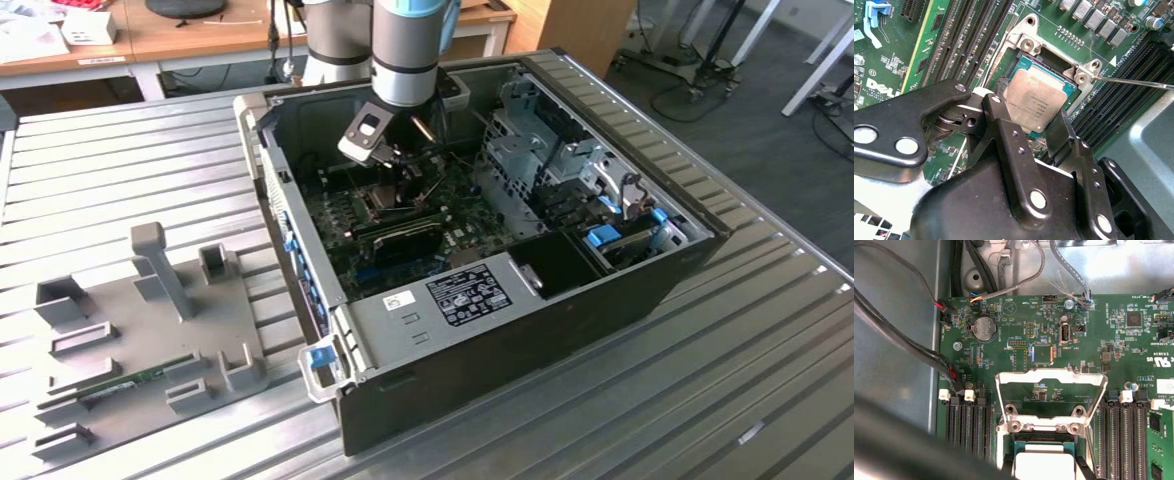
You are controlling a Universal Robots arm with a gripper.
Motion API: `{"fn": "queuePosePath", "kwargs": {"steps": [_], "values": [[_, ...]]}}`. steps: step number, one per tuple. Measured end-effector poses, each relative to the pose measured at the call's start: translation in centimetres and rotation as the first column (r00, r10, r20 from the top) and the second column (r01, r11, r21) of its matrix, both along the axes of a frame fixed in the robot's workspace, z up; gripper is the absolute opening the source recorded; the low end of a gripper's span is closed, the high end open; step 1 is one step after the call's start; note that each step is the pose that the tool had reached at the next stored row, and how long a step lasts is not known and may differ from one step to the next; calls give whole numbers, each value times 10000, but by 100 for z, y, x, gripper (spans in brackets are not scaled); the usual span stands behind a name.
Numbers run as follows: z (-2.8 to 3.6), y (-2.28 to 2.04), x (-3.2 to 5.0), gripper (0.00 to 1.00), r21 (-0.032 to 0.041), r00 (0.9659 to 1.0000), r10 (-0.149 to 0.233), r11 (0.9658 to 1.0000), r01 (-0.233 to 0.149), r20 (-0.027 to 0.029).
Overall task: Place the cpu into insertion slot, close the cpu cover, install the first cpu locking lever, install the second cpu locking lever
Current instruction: 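Place the cpu into insertion slot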
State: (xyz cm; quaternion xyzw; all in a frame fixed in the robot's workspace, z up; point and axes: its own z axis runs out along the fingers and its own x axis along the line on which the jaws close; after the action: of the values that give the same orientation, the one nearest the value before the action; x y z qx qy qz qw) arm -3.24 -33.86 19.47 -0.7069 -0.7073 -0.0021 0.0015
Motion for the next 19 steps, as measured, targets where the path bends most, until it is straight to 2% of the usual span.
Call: {"fn": "queuePosePath", "kwargs": {"steps": [19], "values": [[-20,0,3,54,14,10000,-1,10000,1,-1]]}}
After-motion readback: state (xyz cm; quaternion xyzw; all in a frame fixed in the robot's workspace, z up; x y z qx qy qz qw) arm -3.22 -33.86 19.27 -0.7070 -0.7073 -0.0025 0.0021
